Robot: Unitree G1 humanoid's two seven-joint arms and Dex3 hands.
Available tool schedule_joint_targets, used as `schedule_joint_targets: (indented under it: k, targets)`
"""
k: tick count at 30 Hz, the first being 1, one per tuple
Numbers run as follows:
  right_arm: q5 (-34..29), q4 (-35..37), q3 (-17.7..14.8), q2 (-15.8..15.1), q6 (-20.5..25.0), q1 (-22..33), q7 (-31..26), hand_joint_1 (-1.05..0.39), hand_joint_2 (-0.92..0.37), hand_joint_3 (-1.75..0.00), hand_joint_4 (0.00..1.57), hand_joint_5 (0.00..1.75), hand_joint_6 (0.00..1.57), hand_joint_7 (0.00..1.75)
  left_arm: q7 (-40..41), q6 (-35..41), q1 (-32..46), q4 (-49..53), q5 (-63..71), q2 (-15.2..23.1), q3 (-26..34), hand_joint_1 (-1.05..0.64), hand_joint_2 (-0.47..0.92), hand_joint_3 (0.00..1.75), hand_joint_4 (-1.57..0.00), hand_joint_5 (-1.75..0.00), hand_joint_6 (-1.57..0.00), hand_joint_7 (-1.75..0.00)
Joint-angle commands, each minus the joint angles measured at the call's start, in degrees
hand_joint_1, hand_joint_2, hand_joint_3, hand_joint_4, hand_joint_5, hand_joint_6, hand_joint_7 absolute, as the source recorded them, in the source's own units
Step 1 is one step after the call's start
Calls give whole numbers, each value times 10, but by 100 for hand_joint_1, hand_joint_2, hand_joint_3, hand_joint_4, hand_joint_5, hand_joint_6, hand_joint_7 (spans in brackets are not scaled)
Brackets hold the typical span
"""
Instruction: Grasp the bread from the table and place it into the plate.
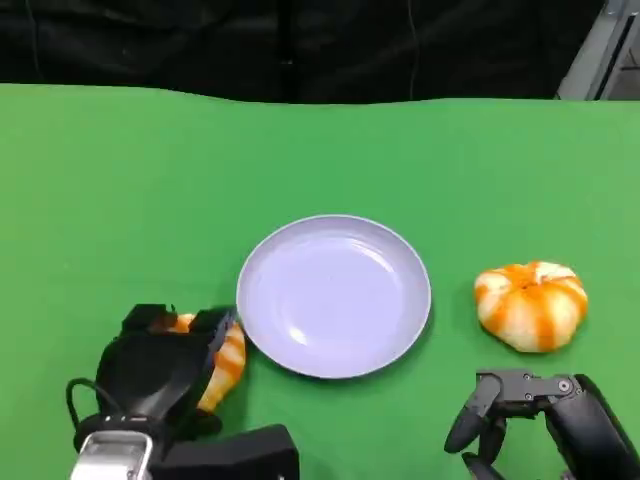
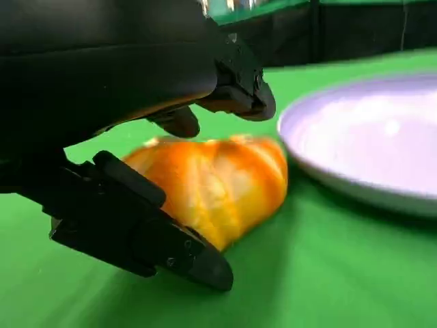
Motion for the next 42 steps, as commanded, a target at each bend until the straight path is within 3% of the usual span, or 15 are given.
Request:
schedule_joint_targets:
  k: [1, 5, 7, 9, 10, 11, 12, 13, 19, 20, 21, 23, 26, 32, 42]
  targets:
    - [-3, -13, -1, -5, 5, 5, -5, -9, 6, -151, 102, 150, 106, 107, -16, -11, -16, 42, -33, 24, -5, -32, 88, 1, -64, -33, -64, -4]
    - [-3, -18, 0, -6, 7, 9, -3, -10, 5, -150, 102, 149, 106, 106, -35, -33, -25, 60, -60, 46, -12, -22, 92, 6, -78, -27, -75, -5]
    - [-1, -20, 0, -5, 8, 10, -3, -9, 5, -152, 103, 148, 106, 106, 14, -63, -23, 75, -76, 49, -5, -19, 92, 5, -94, -36, -91, -9]
    - [-1, -21, 0, -4, 9, 11, -3, -9, 5, -153, 103, 148, 106, 106, 68, -95, -20, 89, -95, 48, 4, -20, 92, 9, -101, -77, -117, -7]
    - [-3, -21, 0, -4, 9, 11, -5, -9, 6, -153, 103, 148, 106, 106, 89, -107, -19, 92, -102, 48, 7, -25, 92, 12, -99, -111, -127, -10]
    - [-6, -21, 0, -4, 8, 12, -6, -9, 6, -154, 103, 149, 107, 106, 109, -115, -18, 95, -105, 50, 8, -27, 92, 16, -94, -141, -126, -30]
    - [-7, -20, 0, -4, 6, 12, -7, -9, 6, -154, 103, 149, 107, 106, 128, -122, -17, 97, -104, 52, 8, -30, 92, 17, -91, -161, -109, -74]
    - [-8, -19, 0, -4, 5, 12, -7, -9, 6, -154, 104, 148, 107, 106, 143, -127, -18, 98, -102, 55, 7, -31, 91, 16, -90, -169, -98, -94]
    - [-2, -20, 3, -1, 8, 13, -6, -8, 5, -154, 104, 148, 108, 105, 232, -162, -15, 103, -108, 63, 18, -23, 86, 19, -87, -175, -82, -142]
    - [-2, -19, 4, -1, 8, 12, -6, -8, 5, -154, 104, 148, 108, 105, 251, -169, -15, 104, -109, 63, 21, -21, 83, 27, -86, -175, -78, -149]
    - [-2, -19, 4, -1, 8, 11, -6, -8, 5, -154, 104, 148, 108, 105, 265, -174, -15, 106, -111, 63, 24, -18, 65, 61, -87, -175, -80, -150]
    - [-4, -17, 4, -2, 8, 10, -7, -9, 5, -153, 105, 148, 109, 105, 315, -197, -18, 121, -115, 61, 31, -14, 48, 93, -88, -175, -80, -155]
    - [-6, -18, 4, -1, 8, 9, -8, -10, 5, -152, 106, 147, 109, 104, 377, -228, -25, 145, -120, 60, 38, -13, 40, 114, -92, -175, -79, -165]
    - [-4, -24, 7, 0, 14, 12, -6, -9, 3, -151, 106, 147, 110, 103, 478, -332, -44, 183, -113, 72, 29, -13, 29, 147, -94, -175, -85, -154]
    - [-10, -27, 7, -2, 20, 10, -12, -9, 4, -152, 106, 148, 111, 102, 515, -376, -110, 215, -80, 49, -10, -13, 13, 161, -96, -168, -92, -139]
